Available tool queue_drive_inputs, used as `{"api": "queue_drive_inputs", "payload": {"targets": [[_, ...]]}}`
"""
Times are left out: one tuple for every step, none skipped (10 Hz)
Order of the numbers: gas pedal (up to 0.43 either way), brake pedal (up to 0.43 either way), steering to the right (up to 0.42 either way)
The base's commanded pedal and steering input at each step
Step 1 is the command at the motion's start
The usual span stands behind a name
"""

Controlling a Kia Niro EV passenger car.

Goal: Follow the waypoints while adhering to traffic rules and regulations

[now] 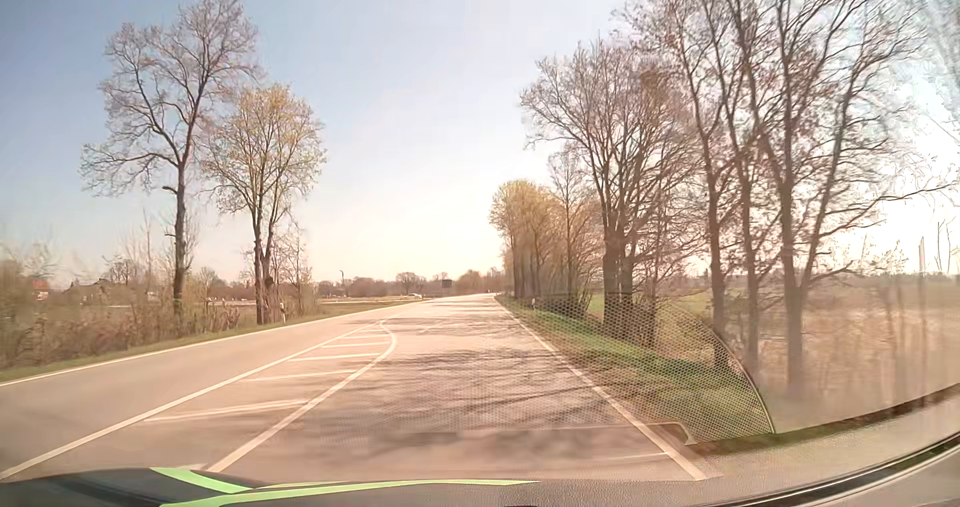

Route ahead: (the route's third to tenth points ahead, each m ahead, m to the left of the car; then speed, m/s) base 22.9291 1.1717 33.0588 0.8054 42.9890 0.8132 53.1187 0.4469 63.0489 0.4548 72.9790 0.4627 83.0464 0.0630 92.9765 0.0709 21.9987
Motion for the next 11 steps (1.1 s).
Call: {"api": "queue_drive_inputs", "payload": {"targets": [[0.209,0.000,0.000],[0.209,0.000,0.000],[0.209,0.000,0.000],[0.209,0.000,0.000],[0.209,0.000,0.000],[0.209,0.000,0.000],[0.209,0.000,0.000],[0.209,0.000,0.000],[0.209,0.000,0.000],[0.209,0.000,0.000],[0.209,0.000,0.000]]}}
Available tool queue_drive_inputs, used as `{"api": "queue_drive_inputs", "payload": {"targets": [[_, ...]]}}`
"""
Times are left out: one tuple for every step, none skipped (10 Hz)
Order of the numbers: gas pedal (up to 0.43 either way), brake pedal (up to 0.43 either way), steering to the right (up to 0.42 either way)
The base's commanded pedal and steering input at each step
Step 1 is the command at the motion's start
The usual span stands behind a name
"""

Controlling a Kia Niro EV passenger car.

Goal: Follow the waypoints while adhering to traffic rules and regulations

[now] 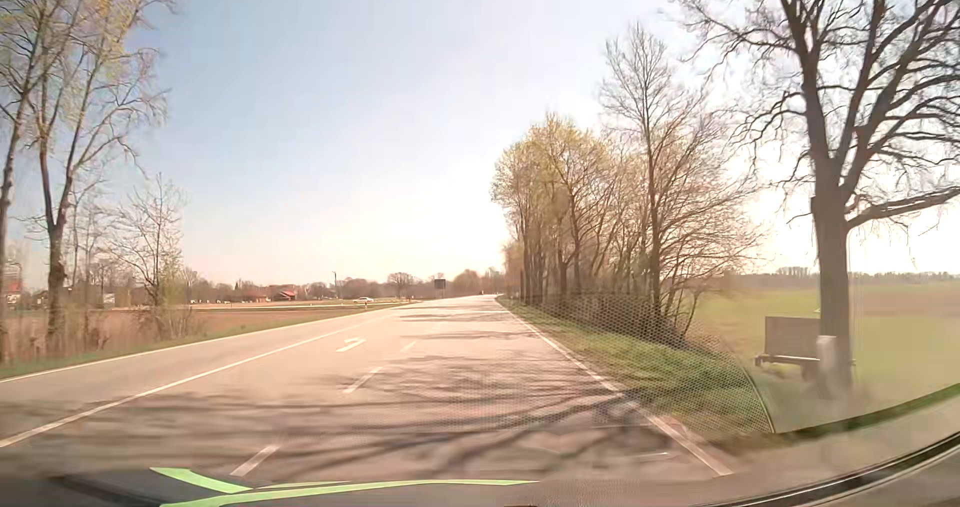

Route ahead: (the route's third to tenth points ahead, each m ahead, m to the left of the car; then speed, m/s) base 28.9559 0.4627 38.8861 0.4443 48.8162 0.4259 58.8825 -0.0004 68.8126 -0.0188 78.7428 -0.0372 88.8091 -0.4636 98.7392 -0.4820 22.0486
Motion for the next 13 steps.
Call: {"api": "queue_drive_inputs", "payload": {"targets": [[0.209,0.000,0.000],[0.209,0.000,0.000],[0.209,0.000,0.000],[0.209,0.000,0.000],[0.209,0.000,0.000],[0.209,0.000,0.000],[0.209,0.000,0.000],[0.209,0.000,0.000],[0.209,0.000,0.000],[0.209,0.000,0.000],[0.209,0.000,0.000],[0.209,0.000,0.000],[0.209,0.000,0.000]]}}
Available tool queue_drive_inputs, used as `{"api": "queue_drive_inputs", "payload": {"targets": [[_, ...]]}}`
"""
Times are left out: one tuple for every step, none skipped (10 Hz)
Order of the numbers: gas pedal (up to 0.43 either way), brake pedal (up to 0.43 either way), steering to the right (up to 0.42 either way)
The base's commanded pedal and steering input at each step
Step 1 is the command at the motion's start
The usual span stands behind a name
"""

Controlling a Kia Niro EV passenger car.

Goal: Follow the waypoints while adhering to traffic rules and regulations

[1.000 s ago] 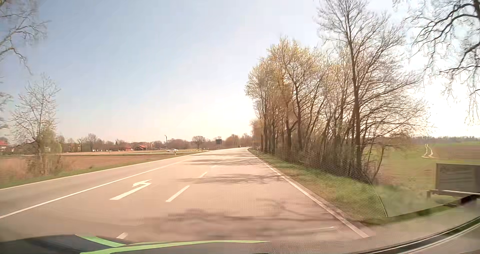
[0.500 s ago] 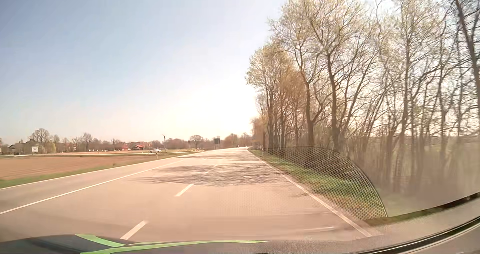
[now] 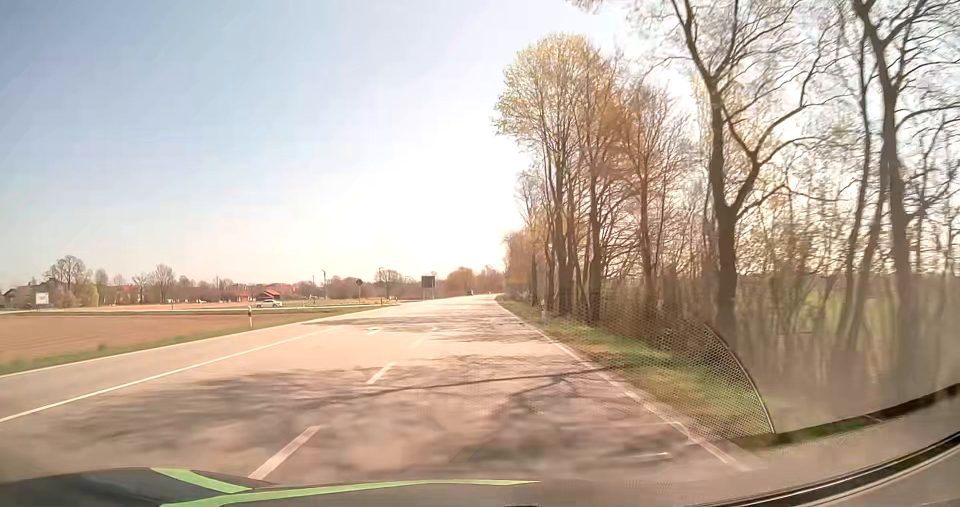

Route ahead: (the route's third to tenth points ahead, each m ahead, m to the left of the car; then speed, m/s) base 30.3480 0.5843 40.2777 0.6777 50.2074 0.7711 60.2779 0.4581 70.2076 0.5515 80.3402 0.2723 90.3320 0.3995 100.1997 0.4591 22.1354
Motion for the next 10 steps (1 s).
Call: {"api": "queue_drive_inputs", "payload": {"targets": [[0.209,0.000,0.000],[0.209,0.000,0.000],[0.209,0.000,0.000],[0.209,0.000,0.000],[0.209,0.000,0.000],[0.209,0.000,0.000],[0.209,0.000,0.000],[0.209,0.000,0.000],[0.209,0.000,0.000],[0.209,0.000,0.000]]}}
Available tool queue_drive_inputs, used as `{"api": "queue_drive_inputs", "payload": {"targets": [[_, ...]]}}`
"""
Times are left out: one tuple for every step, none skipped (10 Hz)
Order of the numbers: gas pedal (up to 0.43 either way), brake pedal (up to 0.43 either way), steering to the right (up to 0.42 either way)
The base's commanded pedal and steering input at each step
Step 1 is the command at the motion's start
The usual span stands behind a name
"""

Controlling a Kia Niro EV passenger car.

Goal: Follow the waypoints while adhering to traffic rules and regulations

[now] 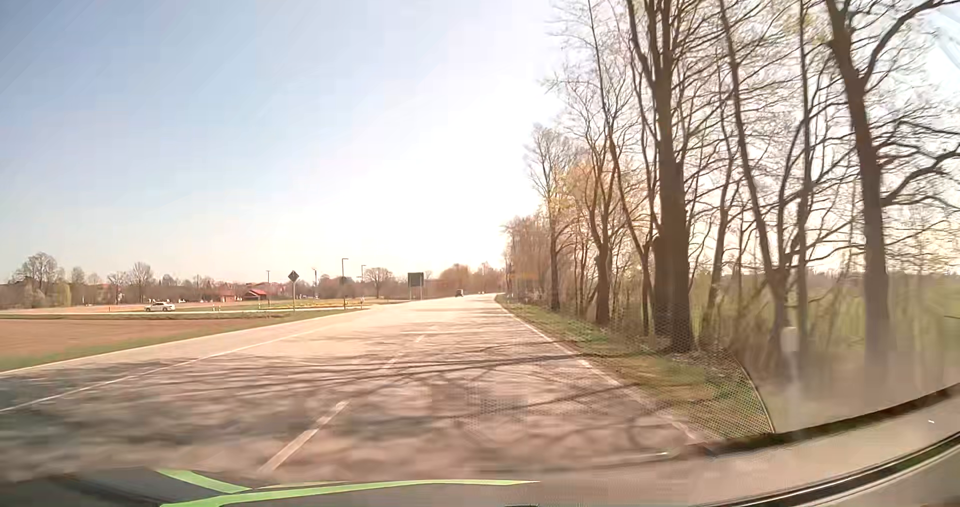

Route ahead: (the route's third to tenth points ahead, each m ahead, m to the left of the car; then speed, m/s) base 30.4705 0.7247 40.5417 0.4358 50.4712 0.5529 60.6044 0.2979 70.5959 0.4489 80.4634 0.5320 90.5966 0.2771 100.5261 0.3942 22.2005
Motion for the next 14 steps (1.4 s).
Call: {"api": "queue_drive_inputs", "payload": {"targets": [[0.209,0.000,0.000],[0.209,0.000,0.000],[0.209,0.000,0.000],[0.209,0.000,0.000],[0.209,0.000,0.000],[0.209,0.000,0.000],[0.209,0.000,0.000],[0.209,0.000,0.000],[0.209,0.000,0.000],[0.209,0.000,0.000],[0.209,0.000,0.000],[0.209,0.000,0.000],[0.209,0.000,0.000],[0.209,0.000,0.000]]}}
